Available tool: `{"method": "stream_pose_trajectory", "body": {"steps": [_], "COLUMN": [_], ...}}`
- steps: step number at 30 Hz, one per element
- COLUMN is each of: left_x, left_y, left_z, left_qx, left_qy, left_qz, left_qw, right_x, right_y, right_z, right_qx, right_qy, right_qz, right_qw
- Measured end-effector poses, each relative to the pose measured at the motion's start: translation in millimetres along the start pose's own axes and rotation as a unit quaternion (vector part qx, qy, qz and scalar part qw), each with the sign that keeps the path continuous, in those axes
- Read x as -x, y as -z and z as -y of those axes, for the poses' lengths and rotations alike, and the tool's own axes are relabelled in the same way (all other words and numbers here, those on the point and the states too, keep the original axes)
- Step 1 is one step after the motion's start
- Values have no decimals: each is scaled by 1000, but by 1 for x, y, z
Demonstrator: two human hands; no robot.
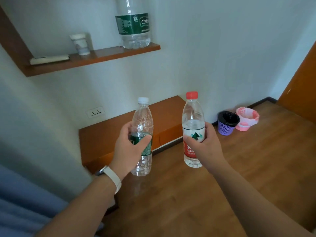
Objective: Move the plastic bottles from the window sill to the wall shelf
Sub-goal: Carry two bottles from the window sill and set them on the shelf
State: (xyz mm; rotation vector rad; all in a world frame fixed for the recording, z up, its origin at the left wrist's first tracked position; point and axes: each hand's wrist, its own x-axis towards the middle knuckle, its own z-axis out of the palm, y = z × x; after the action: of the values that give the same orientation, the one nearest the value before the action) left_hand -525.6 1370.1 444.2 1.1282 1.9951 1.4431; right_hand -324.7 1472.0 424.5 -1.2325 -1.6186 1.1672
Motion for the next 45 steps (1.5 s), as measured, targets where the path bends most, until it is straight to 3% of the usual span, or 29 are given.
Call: {"method": "stream_pose_trajectory", "body": {"steps": [10,28,45], "left_x": [-63,-267,-328], "left_y": [13,128,151], "left_z": [27,157,219], "left_qx": [17,53,52], "left_qy": [20,60,127], "left_qz": [-27,-37,-47], "left_qw": [999,996,989], "right_x": [-59,-215,-297], "right_y": [-40,-274,-367], "right_z": [-8,45,29], "right_qx": [15,81,89], "right_qy": [-9,19,5], "right_qz": [34,76,167], "right_qw": [999,994,982]}}
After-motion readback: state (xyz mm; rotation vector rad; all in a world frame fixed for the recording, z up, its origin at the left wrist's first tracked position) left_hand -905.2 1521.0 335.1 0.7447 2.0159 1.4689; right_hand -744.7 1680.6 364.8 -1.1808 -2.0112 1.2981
